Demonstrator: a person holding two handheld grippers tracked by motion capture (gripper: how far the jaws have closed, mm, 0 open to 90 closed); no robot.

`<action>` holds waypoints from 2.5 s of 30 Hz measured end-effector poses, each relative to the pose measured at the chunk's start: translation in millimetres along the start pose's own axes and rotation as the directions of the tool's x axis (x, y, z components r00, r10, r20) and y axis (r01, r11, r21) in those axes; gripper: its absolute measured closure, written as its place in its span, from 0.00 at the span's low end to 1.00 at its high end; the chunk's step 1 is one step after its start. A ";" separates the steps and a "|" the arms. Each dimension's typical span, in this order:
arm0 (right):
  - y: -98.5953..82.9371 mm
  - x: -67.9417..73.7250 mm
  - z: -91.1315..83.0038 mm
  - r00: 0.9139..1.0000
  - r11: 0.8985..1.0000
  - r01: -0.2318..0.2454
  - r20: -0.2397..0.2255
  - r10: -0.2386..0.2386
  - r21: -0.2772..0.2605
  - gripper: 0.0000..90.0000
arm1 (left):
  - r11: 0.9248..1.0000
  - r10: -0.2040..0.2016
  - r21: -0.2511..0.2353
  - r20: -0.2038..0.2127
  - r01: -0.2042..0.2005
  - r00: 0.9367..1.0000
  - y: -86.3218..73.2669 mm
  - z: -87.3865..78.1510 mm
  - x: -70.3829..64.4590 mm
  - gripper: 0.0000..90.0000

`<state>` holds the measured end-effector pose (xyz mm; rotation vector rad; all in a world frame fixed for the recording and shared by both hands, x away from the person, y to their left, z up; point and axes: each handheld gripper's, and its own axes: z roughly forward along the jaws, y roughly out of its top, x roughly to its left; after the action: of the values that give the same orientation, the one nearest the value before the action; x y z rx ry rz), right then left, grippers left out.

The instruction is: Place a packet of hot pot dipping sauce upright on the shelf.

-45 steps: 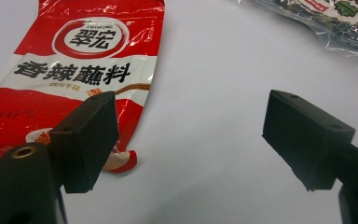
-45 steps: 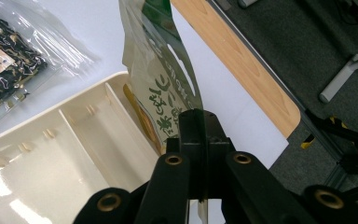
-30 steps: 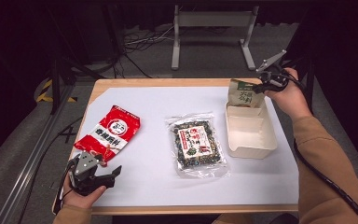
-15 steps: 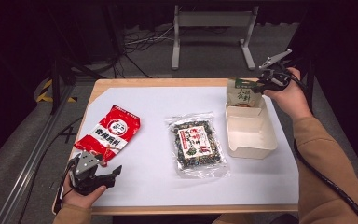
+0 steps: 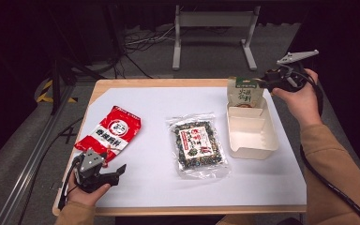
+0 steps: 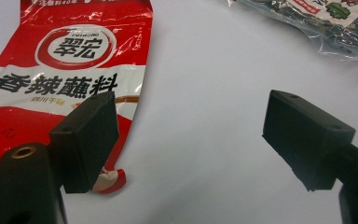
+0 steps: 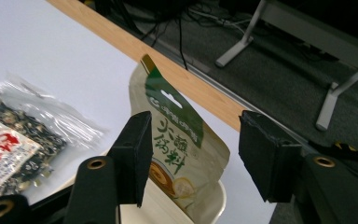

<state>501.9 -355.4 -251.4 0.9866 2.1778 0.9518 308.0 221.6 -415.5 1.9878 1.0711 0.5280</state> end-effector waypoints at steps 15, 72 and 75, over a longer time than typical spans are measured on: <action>-8.4 36.5 -37.4 0.993 0.993 -0.033 -0.117 0.020 -0.112 0.46 | 0.999 0.034 -0.005 0.046 -0.034 0.998 15.8 12.5 -4.5 0.21; -80.8 119.1 -14.2 0.915 0.979 -0.126 -0.399 0.053 -0.160 0.47 | 0.986 0.031 0.163 0.007 -0.032 0.999 71.8 11.1 81.4 0.27; -81.9 119.7 -13.3 0.915 0.980 -0.126 -0.401 0.054 -0.156 0.47 | 0.987 0.011 0.162 0.003 -0.011 1.000 72.2 12.5 89.1 0.27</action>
<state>391.2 -304.0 -330.9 0.8717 2.3270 1.4726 401.7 266.8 -365.7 2.1358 1.1334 0.4563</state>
